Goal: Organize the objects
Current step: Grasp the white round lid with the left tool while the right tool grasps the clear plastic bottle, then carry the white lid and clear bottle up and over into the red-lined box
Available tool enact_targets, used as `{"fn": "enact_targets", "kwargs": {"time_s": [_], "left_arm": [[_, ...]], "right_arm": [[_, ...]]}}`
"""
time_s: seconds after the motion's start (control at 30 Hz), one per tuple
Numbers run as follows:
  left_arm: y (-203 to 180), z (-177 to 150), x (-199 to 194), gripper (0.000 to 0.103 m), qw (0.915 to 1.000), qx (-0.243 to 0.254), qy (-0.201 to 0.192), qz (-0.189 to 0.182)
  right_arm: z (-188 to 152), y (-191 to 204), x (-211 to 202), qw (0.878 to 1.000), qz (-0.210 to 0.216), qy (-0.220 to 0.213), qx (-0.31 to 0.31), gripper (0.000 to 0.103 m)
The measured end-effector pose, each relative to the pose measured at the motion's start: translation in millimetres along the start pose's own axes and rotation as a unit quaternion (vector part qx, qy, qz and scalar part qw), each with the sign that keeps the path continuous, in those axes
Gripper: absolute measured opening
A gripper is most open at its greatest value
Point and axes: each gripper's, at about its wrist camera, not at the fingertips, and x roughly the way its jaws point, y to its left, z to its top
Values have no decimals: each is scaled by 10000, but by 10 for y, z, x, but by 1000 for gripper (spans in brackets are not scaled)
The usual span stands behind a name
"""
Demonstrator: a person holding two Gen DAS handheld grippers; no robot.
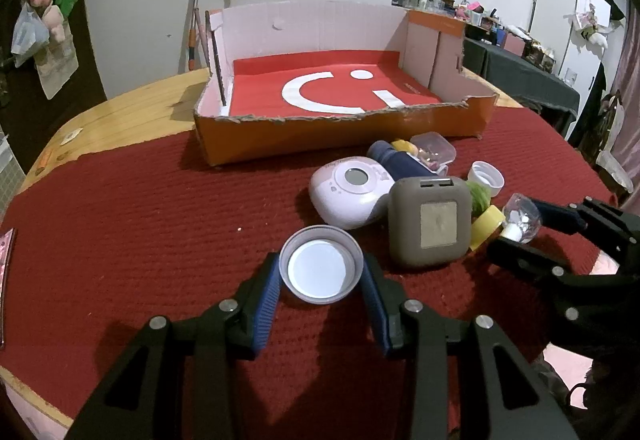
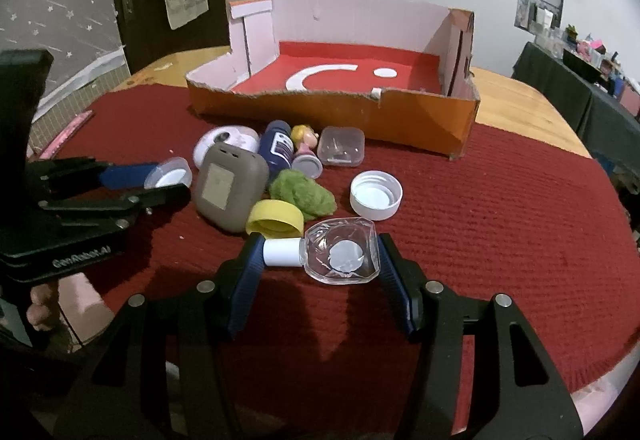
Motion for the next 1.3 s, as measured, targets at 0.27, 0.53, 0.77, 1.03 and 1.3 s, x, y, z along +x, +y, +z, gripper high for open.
{"fn": "enact_targets", "kwargs": {"time_s": [0.27, 0.53, 0.77, 1.03, 1.3], "left_arm": [[-8, 48, -88, 42, 9999, 20, -124, 15], [-18, 70, -104, 42, 9999, 77, -154, 3], [-13, 175, -161, 42, 9995, 113, -308, -8], [-9, 334, -160, 42, 9991, 106, -403, -29], [30, 478, -128, 42, 9991, 41, -430, -51]], "right_arm": [[73, 45, -143, 9997, 106, -199, 29, 54], [101, 50, -131, 9997, 159, -175, 81, 54], [179, 49, -154, 9996, 152, -237, 64, 54], [306, 22, -125, 9995, 169, -259, 68, 54], [434, -34, -89, 9993, 184, -290, 135, 54]]}}
